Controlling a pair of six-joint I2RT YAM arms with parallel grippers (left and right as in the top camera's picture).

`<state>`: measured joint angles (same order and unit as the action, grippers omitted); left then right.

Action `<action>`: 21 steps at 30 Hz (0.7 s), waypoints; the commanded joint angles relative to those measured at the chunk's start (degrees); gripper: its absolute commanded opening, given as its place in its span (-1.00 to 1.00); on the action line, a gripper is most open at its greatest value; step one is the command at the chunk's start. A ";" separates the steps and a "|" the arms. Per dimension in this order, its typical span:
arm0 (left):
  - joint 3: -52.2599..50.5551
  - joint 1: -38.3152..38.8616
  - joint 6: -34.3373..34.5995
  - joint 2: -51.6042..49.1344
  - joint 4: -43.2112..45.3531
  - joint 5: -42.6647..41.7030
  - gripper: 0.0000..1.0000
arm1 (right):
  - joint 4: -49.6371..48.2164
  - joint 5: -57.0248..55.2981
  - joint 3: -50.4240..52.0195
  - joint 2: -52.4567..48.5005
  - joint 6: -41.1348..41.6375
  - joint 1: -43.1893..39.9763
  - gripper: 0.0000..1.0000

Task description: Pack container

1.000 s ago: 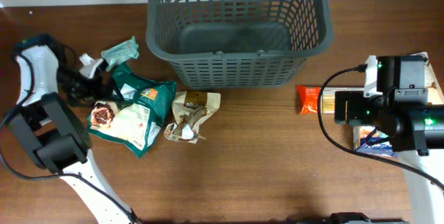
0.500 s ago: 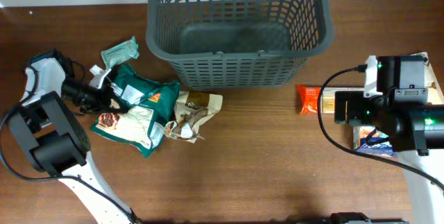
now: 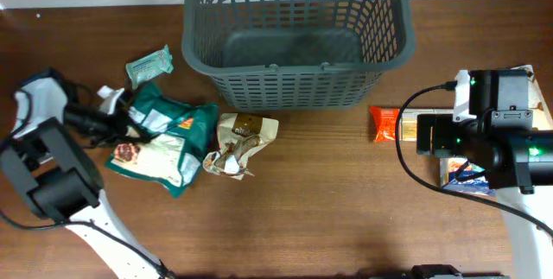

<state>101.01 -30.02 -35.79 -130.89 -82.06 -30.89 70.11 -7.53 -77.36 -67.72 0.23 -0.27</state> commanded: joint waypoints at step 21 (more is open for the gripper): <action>47.21 -0.74 8.81 1.18 -14.62 -20.33 -0.96 | 0.17 -0.87 -0.83 0.07 0.74 0.26 0.98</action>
<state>140.66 -30.70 -31.29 -131.81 -96.51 -39.94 70.26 -7.53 -77.36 -67.72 0.25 -0.27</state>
